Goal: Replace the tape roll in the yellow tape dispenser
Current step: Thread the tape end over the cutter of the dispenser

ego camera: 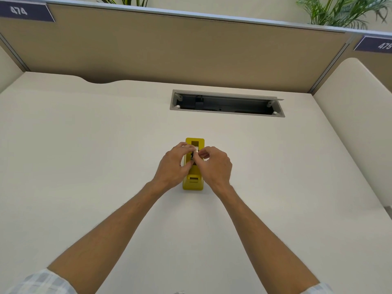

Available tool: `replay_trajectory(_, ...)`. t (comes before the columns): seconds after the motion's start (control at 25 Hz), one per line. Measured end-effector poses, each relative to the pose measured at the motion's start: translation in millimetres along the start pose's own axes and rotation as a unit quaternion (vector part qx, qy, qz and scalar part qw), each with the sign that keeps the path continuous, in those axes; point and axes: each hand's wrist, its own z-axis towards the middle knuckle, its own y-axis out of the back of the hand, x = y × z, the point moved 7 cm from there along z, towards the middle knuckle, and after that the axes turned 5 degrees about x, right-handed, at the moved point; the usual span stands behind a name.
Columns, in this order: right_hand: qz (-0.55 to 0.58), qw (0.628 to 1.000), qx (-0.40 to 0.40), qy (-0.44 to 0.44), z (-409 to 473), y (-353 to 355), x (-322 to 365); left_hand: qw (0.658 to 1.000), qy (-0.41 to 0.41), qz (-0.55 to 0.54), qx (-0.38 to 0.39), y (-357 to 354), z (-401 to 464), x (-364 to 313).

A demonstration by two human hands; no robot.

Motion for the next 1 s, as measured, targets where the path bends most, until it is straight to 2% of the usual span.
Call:
replay_trajectory(0.2, -0.001, 1.000, 0.008, 0.001, 1, -1, -1, 1.000, 0.016, 0.015, -0.011, 3, 6, 1)
replay_trajectory(0.32, -0.002, 1.000, 0.005, 0.004, 1, -2, -2, 0.997, 0.057, 0.042, 0.036, -4, 14, 4)
replay_trajectory(0.44, 0.002, 1.000, 0.002, -0.001, 2, -1, -2, 0.994, 0.036, 0.066, 0.077, -10, 19, 5)
replay_trajectory(0.68, 0.010, 1.000, 0.001, -0.017, 3, 0, -3, 0.999, 0.029, -0.022, 0.029, -2, 7, 2)
replay_trajectory(0.8, 0.009, 1.000, 0.005, -0.011, 3, 0, -2, 0.999, 0.035, -0.031, 0.010, -1, 5, 1)
replay_trajectory(1.0, 0.004, 1.000, 0.005, -0.008, 1, 1, -1, 0.992, 0.053, 0.062, 0.094, -10, 18, 10)
